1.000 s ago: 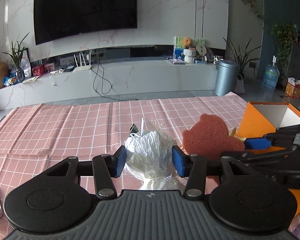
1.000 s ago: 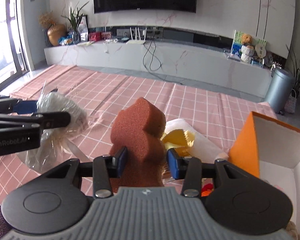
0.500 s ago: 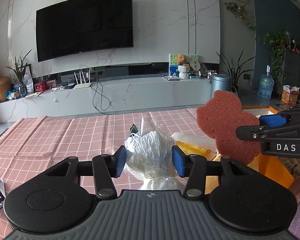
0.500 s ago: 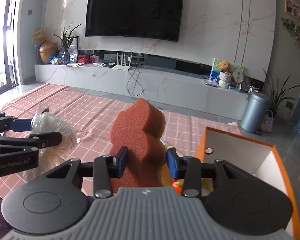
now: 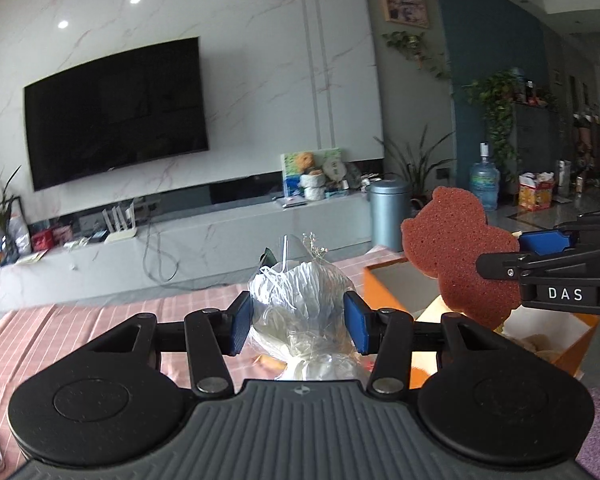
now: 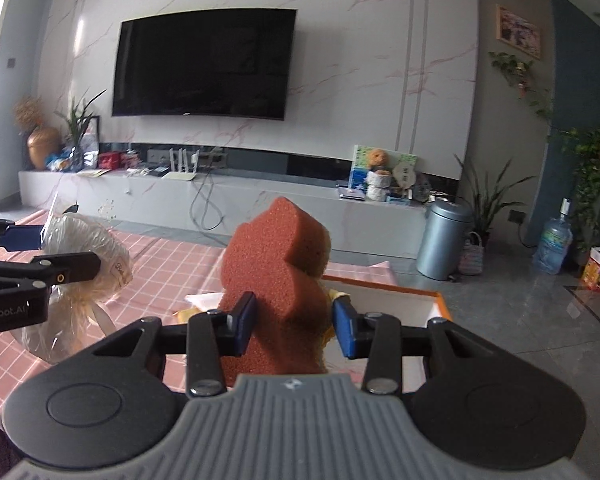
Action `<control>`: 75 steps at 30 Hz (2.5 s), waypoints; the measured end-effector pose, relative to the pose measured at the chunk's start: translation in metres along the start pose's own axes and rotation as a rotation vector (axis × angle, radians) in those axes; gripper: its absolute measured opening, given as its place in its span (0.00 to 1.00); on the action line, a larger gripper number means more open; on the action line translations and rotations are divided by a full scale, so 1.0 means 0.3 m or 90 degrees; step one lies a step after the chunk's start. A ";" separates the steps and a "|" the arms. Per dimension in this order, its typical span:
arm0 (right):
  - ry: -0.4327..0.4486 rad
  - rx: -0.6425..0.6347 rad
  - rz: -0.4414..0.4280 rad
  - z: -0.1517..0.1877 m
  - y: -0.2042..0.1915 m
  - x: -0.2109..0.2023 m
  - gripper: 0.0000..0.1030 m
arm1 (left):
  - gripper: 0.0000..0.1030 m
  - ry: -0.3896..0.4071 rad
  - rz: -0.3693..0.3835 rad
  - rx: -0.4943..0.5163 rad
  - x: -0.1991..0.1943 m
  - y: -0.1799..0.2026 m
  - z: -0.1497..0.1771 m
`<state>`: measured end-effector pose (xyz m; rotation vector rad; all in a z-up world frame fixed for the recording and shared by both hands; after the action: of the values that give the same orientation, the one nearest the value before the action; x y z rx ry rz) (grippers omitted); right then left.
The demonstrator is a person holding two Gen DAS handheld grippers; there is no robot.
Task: Organize soft objects
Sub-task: 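Carry the plastic bag and red sponge with both grippers over the orange box, then open both grippers to drop the bag and sponge into the box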
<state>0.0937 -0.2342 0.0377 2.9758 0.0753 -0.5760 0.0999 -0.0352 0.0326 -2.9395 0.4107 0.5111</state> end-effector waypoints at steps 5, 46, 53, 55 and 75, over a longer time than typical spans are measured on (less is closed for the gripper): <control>0.007 0.030 0.040 0.016 0.105 -0.025 0.39 | 0.54 0.019 0.039 0.044 0.038 0.108 -0.052; -0.061 -0.020 0.074 0.000 0.343 0.285 0.39 | 0.54 -0.047 0.201 0.104 0.476 0.363 -0.177; -0.125 -0.049 0.070 0.043 0.343 0.423 0.39 | 0.54 -0.086 0.191 0.111 0.593 0.373 -0.146; -0.141 -0.059 0.071 0.058 0.341 0.463 0.39 | 0.54 -0.117 0.200 0.086 0.631 0.361 -0.129; -0.291 -0.127 0.055 0.151 0.340 0.729 0.40 | 0.58 -0.246 0.204 0.120 0.829 0.370 -0.025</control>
<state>0.2868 -0.3346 -0.0761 2.5708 -0.0324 -1.1428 0.2955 -0.2029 -0.0558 -2.5227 0.8283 0.9949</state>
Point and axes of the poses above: each gripper's, at about its wrist camera, not at the fingertips, and x roughly the way its jaws point, y to its right, z to its underside, the point moved 2 cm from there along x, roughly the way its jaws point, and after that the axes turned 4 degrees about z, right-handed, at the moved point
